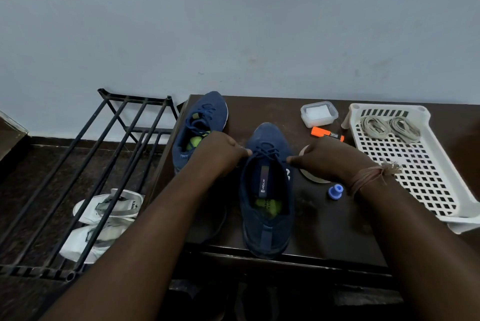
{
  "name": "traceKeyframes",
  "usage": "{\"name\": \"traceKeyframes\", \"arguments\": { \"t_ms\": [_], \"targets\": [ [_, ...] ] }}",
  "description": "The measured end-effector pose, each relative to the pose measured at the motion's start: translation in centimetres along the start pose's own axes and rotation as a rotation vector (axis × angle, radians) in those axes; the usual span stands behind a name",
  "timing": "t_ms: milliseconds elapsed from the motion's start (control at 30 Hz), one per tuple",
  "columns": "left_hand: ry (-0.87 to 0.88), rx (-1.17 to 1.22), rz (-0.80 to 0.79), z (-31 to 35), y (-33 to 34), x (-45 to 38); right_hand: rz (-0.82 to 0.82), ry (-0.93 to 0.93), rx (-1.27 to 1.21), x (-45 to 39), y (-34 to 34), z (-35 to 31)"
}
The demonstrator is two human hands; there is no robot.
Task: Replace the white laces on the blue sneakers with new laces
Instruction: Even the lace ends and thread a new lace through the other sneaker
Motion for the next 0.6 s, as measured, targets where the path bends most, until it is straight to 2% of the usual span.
{"name": "traceKeyframes", "arguments": {
  "t_ms": [233,300,367,433,600],
  "targets": [
    [0.053,-0.124,0.113,0.0,-1.1,-0.1,0.024,0.140,-0.164,-1.9,0.5,2.9],
    [0.062,-0.205,0.151,-0.2,-1.3,-0.4,0.074,0.101,-0.073,-2.1,0.2,3.1],
    [0.064,-0.288,0.185,-0.6,-1.6,-0.7,0.202,0.028,0.058,-2.1,-0.9,2.8],
    [0.071,-0.355,0.231,-1.1,-2.0,-1.0,0.278,0.043,0.077,-1.9,-1.7,3.2],
    [0.125,-0.436,0.295,-1.3,-2.1,-1.1,0.339,0.072,0.121,-1.4,-2.6,3.4]
  ]
}}
Point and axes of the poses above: each hand's wrist, its own x-axis away from the middle knuckle, its own y-axis out of the palm, z = x × y, the point moved 8 cm from there along -x, towards the middle knuckle, and after that the axes turned 9 degrees about z, right-handed, at the moved point
